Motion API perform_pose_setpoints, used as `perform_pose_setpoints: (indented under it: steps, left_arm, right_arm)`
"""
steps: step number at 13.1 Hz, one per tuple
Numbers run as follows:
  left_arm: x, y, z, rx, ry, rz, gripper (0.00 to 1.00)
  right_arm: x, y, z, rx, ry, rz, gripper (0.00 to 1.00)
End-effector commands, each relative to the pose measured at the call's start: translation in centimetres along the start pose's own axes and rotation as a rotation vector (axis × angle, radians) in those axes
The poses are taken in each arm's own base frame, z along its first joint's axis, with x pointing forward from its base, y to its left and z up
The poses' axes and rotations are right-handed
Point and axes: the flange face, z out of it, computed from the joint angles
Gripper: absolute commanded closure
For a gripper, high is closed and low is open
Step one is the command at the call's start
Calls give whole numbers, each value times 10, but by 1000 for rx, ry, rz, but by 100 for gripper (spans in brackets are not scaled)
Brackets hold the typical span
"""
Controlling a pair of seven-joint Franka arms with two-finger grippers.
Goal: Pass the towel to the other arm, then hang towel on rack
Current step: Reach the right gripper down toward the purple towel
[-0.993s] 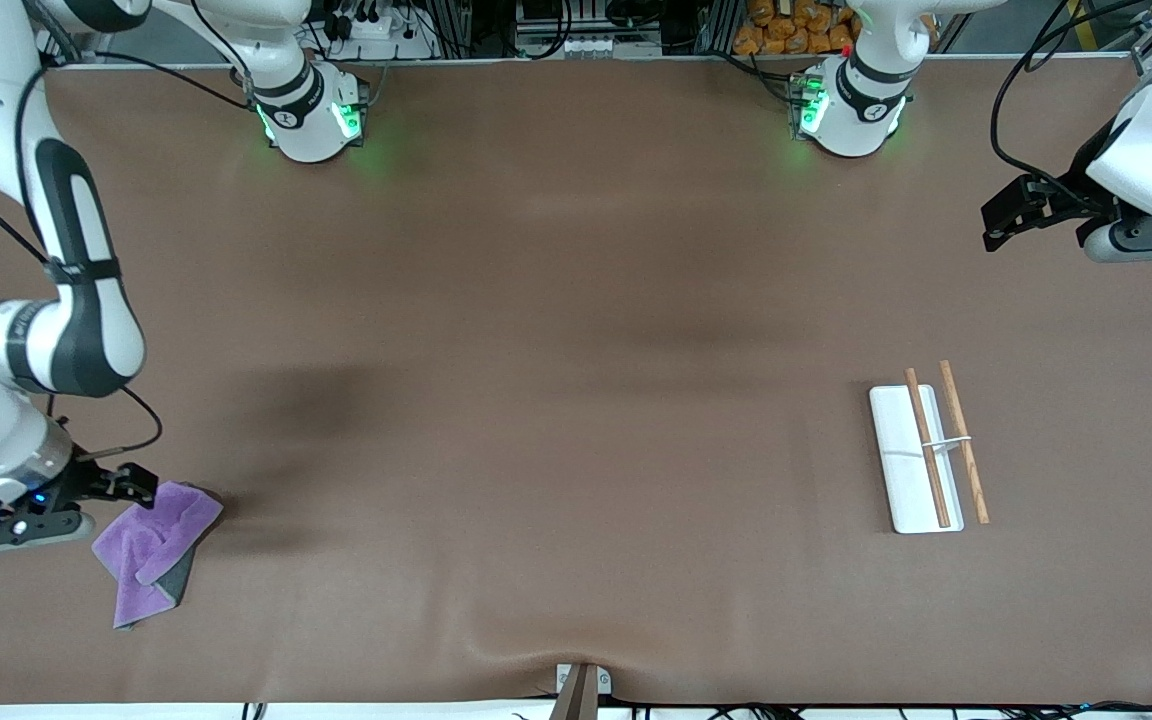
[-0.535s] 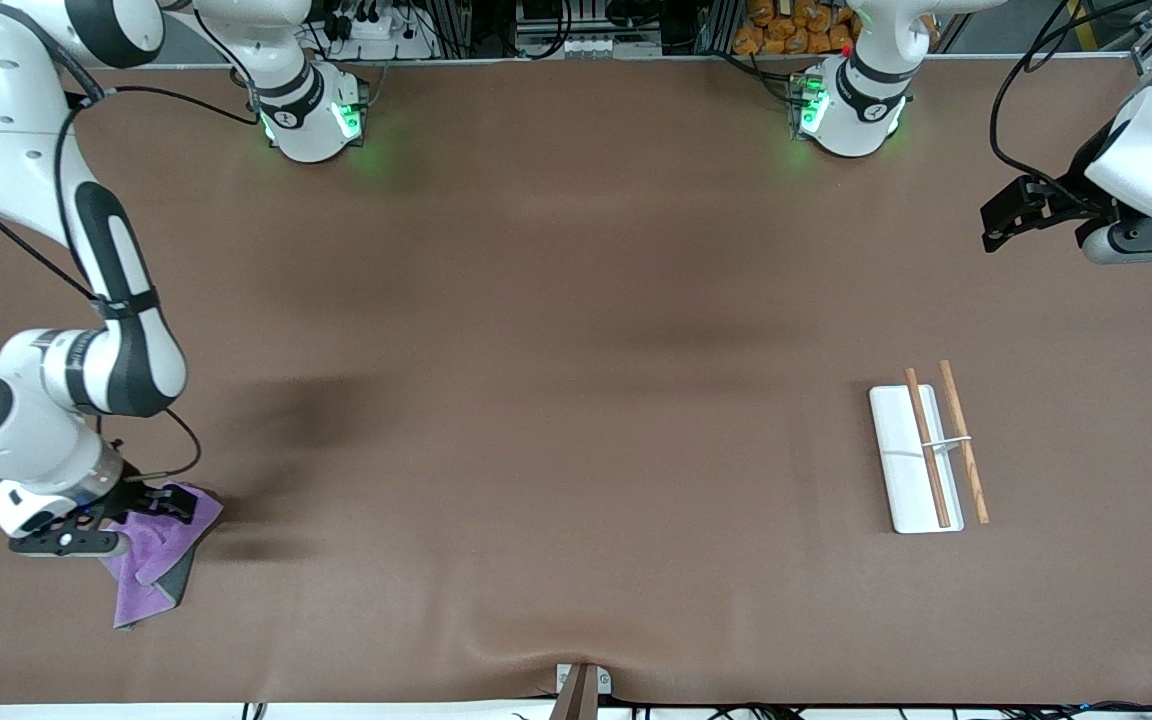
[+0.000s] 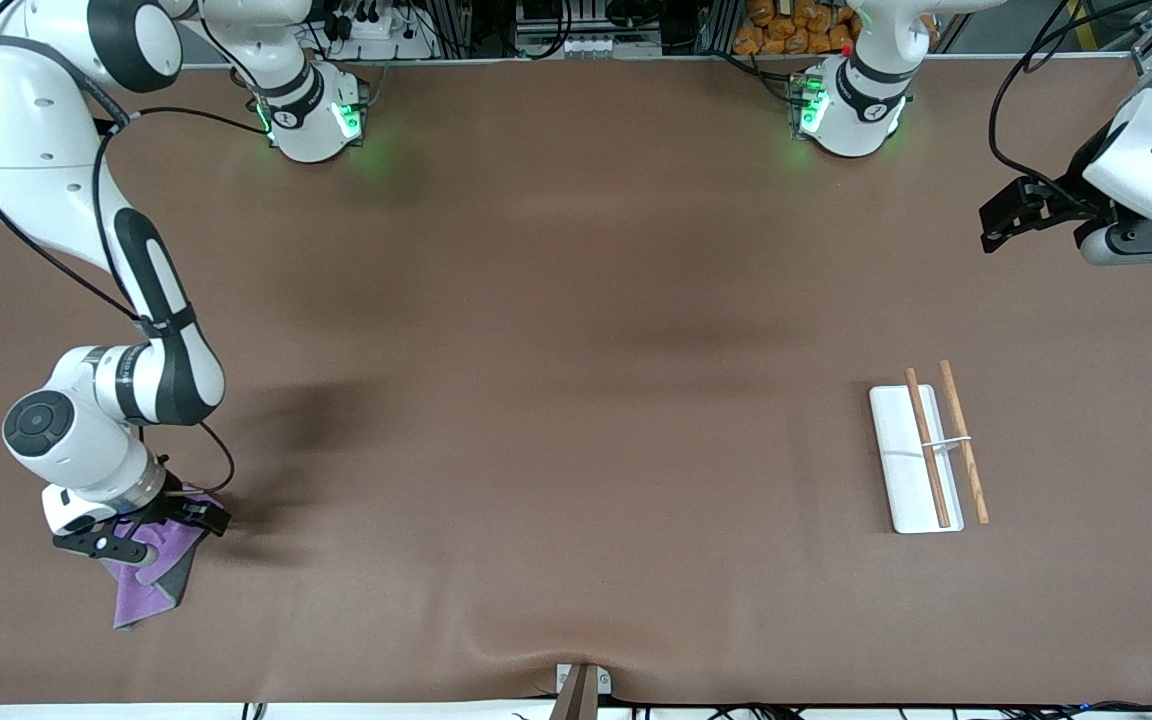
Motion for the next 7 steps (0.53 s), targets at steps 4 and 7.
perform_pose_setpoints:
  steps: [4, 7]
  left_arm:
    - [1, 2, -4, -8, -6, 19, 0]
    - [2, 2, -5, -10, -5, 19, 0]
  right_arm:
    - [1, 1, 12, 0, -1, 25, 47]
    - [0, 2, 14, 3, -3, 30, 94]
